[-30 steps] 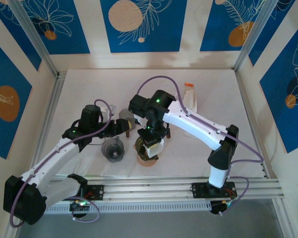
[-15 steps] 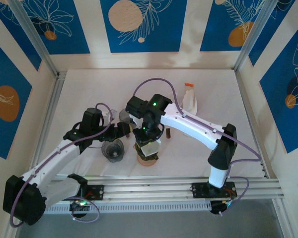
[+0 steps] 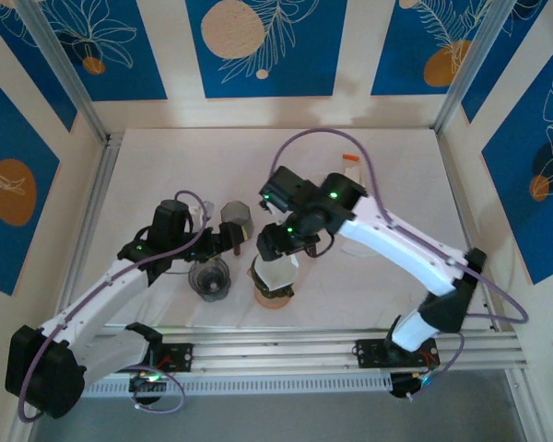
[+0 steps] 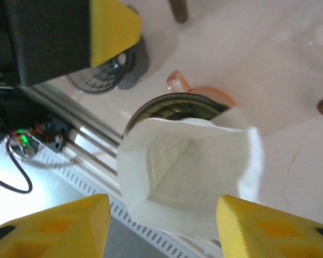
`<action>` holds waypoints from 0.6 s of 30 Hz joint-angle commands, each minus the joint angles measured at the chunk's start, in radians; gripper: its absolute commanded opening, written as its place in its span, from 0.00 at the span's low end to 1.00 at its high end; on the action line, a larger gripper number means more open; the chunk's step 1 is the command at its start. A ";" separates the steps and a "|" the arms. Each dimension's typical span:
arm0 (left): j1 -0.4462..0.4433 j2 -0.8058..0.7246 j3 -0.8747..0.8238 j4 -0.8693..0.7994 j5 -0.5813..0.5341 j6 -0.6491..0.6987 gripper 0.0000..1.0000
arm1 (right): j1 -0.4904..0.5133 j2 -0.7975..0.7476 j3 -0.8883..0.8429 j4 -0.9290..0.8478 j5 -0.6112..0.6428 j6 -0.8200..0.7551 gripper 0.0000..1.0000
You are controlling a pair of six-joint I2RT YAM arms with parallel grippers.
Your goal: Place the coffee filter in the dripper
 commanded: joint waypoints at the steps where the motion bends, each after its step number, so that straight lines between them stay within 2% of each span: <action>1: -0.008 -0.040 -0.003 0.023 -0.067 -0.001 0.98 | -0.054 -0.123 -0.126 0.065 0.107 0.107 0.56; 4: -0.009 -0.063 -0.018 0.020 -0.110 0.001 1.00 | -0.150 -0.243 -0.314 0.140 0.116 0.190 0.58; 10: -0.007 -0.069 -0.027 0.013 -0.126 0.006 1.00 | -0.446 -0.386 -0.665 0.306 0.012 0.295 0.59; 14: -0.007 -0.057 -0.032 0.017 -0.118 0.007 1.00 | -0.630 -0.363 -0.791 0.376 -0.009 0.315 0.59; 18: -0.007 -0.050 -0.035 0.015 -0.118 0.011 1.00 | -0.742 -0.316 -0.854 0.424 0.017 0.352 0.59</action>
